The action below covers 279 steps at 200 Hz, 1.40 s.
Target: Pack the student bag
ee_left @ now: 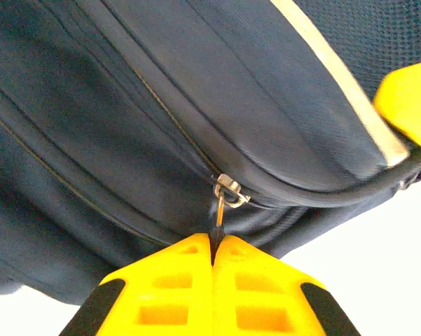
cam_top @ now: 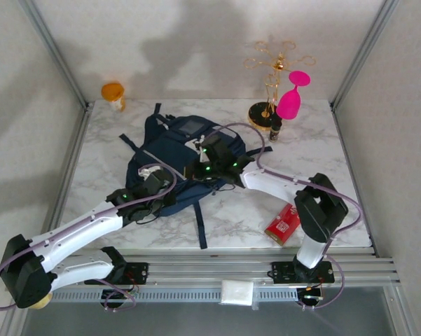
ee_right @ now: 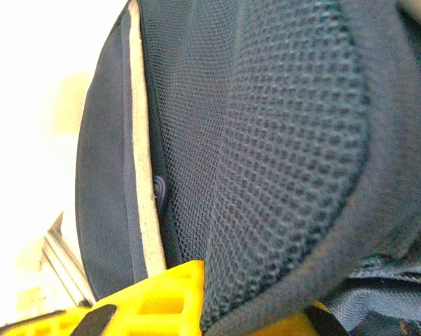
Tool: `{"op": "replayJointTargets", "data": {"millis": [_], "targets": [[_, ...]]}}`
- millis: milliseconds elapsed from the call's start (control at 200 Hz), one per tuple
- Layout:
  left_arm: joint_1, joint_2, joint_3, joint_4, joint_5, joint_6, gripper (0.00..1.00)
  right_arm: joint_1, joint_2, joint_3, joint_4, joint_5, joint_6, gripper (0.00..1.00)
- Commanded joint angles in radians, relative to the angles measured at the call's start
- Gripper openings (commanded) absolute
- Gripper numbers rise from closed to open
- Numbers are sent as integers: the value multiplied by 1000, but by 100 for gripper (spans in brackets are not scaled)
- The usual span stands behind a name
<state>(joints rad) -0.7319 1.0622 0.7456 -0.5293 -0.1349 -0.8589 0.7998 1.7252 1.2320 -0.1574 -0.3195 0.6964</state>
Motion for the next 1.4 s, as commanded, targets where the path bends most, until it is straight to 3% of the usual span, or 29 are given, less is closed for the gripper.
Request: {"op": "replayJointTargets", "data": {"millis": [0,135,200,250,295,370,446,526,851,926,1021,1091,1262,1392], "targets": [[9,-5,-31,-140,-19,10,0,-161,-110,2,-120,-76,-267,0],[8,43,-20,-110,9,42,0,-263,-120,20,-202,-29,-299,0],[-4,74,-15,-61,31,50,0,-274,-114,60,-239,38,-282,0],[-17,94,-15,-1,63,53,0,-266,-128,40,-183,1,-236,0],[-28,116,-10,50,82,54,0,-253,-140,4,-118,-40,-179,15],[-34,149,12,77,78,47,0,-226,-135,-21,-95,-50,-135,25],[-40,173,46,64,37,47,0,-221,-143,-54,-120,-19,-97,45],[-53,168,86,83,14,86,0,-226,-192,-134,-85,-9,-29,57],[-39,253,216,89,-56,205,6,-192,-295,-294,136,-102,242,62],[-40,260,219,136,-26,249,14,-178,-294,-271,130,-89,251,61],[-41,264,221,199,13,322,34,-161,-283,-239,94,-61,256,60],[-43,287,242,196,7,351,42,-159,-277,-237,89,-51,263,58],[-58,339,259,193,26,405,48,-158,-277,-242,105,-31,270,57],[-69,394,296,149,-59,418,49,-159,-267,-233,95,-29,264,57]]}}
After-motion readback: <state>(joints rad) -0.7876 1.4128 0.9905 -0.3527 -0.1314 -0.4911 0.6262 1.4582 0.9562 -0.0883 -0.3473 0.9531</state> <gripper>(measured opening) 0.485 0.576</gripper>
